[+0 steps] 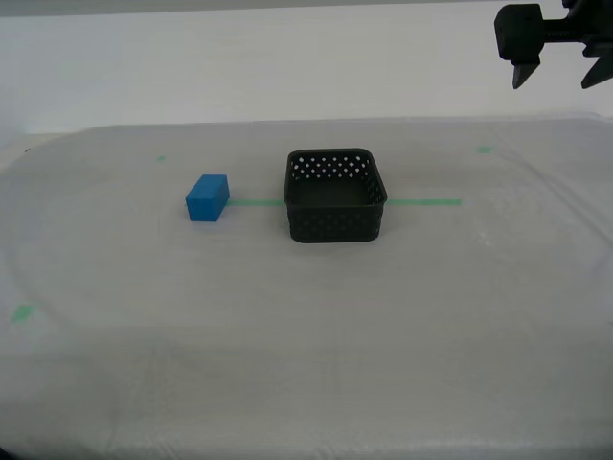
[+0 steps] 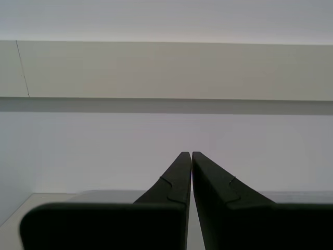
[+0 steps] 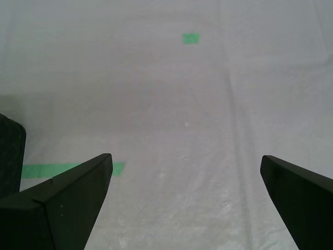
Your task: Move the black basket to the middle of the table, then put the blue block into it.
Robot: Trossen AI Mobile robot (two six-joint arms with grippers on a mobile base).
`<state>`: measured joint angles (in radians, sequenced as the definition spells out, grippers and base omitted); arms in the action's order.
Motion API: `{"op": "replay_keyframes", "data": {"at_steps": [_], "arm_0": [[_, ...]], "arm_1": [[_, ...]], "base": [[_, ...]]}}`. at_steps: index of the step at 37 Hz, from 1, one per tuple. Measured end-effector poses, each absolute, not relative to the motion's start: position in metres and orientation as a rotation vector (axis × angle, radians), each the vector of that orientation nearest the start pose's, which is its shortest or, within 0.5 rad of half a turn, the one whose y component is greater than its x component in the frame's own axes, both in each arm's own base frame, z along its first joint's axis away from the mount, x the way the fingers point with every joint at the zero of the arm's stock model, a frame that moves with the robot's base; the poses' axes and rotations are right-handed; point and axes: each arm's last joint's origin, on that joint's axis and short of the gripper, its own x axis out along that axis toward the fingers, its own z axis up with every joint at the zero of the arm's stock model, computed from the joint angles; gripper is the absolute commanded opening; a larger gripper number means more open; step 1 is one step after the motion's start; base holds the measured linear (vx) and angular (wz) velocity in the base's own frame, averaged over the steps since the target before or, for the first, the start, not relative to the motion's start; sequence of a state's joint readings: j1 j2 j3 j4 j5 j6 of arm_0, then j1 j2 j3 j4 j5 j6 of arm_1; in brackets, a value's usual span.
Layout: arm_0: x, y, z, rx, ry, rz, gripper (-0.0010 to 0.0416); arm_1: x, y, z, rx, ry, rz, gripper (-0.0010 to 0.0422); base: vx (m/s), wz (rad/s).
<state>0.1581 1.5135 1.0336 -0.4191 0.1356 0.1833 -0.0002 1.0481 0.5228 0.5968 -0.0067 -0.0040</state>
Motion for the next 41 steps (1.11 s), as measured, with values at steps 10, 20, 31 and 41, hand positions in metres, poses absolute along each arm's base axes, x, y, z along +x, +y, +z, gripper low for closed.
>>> {"op": "replay_keyframes", "data": {"at_steps": [10, 20, 31, 41], "arm_0": [[0.3067, 0.0449, 0.2317, 0.040, 0.886, -0.060, 0.0399], [0.3067, 0.0449, 0.2317, 0.039, 0.886, -0.061, 0.0399], [0.3067, 0.0449, 0.2317, 0.040, 0.887, -0.060, 0.0399], [0.3067, 0.0449, 0.2317, 0.040, 0.887, -0.060, 0.0398]], "arm_1": [[0.2267, 0.0002, 0.2682, -0.004, -0.072, 0.006, 0.0000], [0.2267, 0.0002, 0.2682, -0.004, -0.072, 0.006, 0.0000], [0.2270, 0.0001, 0.2696, -0.035, -0.076, 0.005, 0.0000], [0.2287, 0.0004, 0.2690, -0.036, -0.016, 0.014, -0.0001]], "base": [[0.000, 0.000], [0.000, 0.000], [0.000, 0.000], [0.000, 0.000]]}}
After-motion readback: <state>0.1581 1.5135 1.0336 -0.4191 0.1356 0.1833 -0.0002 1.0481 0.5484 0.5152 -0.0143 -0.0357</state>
